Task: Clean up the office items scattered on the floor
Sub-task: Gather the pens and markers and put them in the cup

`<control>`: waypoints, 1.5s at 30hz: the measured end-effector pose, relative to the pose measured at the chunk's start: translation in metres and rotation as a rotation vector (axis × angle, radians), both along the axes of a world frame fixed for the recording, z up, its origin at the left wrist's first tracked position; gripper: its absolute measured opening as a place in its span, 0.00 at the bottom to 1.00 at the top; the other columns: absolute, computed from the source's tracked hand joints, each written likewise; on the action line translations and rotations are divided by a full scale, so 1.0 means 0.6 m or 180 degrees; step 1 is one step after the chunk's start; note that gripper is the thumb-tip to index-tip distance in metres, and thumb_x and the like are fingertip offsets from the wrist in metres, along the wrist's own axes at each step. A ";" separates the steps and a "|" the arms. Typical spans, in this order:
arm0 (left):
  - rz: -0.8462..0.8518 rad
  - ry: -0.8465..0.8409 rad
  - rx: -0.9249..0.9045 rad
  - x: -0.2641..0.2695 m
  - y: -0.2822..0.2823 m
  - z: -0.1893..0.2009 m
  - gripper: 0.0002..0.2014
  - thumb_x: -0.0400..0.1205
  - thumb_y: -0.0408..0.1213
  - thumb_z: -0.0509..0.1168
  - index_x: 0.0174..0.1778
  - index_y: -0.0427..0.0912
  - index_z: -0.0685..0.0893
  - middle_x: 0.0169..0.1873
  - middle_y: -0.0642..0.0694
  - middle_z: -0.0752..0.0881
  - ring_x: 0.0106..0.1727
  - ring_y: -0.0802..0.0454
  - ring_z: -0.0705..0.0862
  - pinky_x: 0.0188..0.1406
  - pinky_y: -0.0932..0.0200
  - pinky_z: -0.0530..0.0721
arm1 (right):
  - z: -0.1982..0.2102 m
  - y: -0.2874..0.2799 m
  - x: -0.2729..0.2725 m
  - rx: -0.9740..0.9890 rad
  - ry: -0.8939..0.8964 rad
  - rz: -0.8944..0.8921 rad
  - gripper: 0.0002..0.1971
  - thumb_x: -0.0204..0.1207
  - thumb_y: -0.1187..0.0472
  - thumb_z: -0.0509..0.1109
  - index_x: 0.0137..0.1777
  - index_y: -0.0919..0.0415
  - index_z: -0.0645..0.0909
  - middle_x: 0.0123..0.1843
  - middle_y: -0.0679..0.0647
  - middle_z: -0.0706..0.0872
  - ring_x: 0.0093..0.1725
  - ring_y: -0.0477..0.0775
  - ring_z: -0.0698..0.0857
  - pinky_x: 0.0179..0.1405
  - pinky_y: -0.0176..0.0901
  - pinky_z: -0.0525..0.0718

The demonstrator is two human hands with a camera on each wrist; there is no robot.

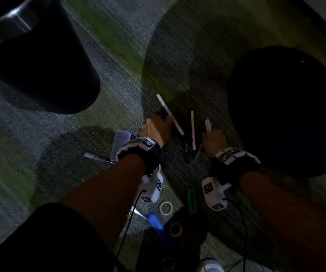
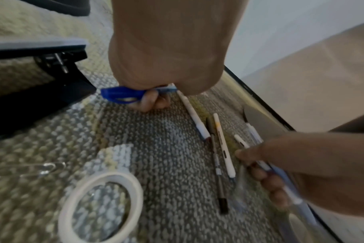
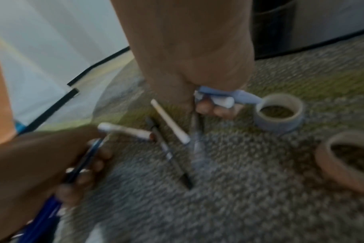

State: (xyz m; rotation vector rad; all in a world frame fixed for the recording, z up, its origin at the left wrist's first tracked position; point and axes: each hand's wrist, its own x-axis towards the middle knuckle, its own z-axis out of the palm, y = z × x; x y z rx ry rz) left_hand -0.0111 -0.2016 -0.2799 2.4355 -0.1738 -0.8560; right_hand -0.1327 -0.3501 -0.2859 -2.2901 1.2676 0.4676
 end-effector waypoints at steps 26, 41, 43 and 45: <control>-0.0491 -0.0016 0.0177 -0.023 -0.007 0.002 0.28 0.81 0.50 0.66 0.69 0.33 0.71 0.67 0.32 0.74 0.63 0.30 0.79 0.58 0.42 0.79 | 0.030 0.026 0.017 0.0905 -0.0456 -0.0273 0.17 0.78 0.56 0.70 0.49 0.74 0.83 0.39 0.65 0.82 0.33 0.57 0.80 0.31 0.42 0.74; 0.1169 0.1627 -0.1697 -0.028 0.062 0.055 0.08 0.87 0.34 0.58 0.42 0.40 0.74 0.34 0.38 0.77 0.40 0.41 0.79 0.41 0.50 0.81 | 0.131 0.124 0.045 0.1548 -0.1195 -0.0471 0.22 0.67 0.49 0.81 0.29 0.61 0.74 0.26 0.58 0.74 0.25 0.50 0.75 0.26 0.44 0.68; 0.1346 0.1805 -0.2170 -0.023 0.067 0.111 0.08 0.88 0.28 0.58 0.43 0.36 0.77 0.32 0.41 0.82 0.34 0.45 0.85 0.37 0.53 0.88 | 0.180 0.133 0.063 0.1634 -0.1315 -0.0401 0.18 0.70 0.55 0.80 0.29 0.61 0.76 0.26 0.57 0.75 0.20 0.42 0.74 0.21 0.38 0.69; 0.1365 0.1980 -0.2633 -0.014 0.072 0.175 0.09 0.88 0.27 0.56 0.46 0.33 0.80 0.37 0.38 0.87 0.37 0.47 0.88 0.44 0.50 0.89 | 0.234 0.144 0.087 0.1638 -0.1261 -0.0108 0.17 0.74 0.63 0.75 0.26 0.58 0.76 0.24 0.52 0.78 0.17 0.37 0.74 0.20 0.33 0.70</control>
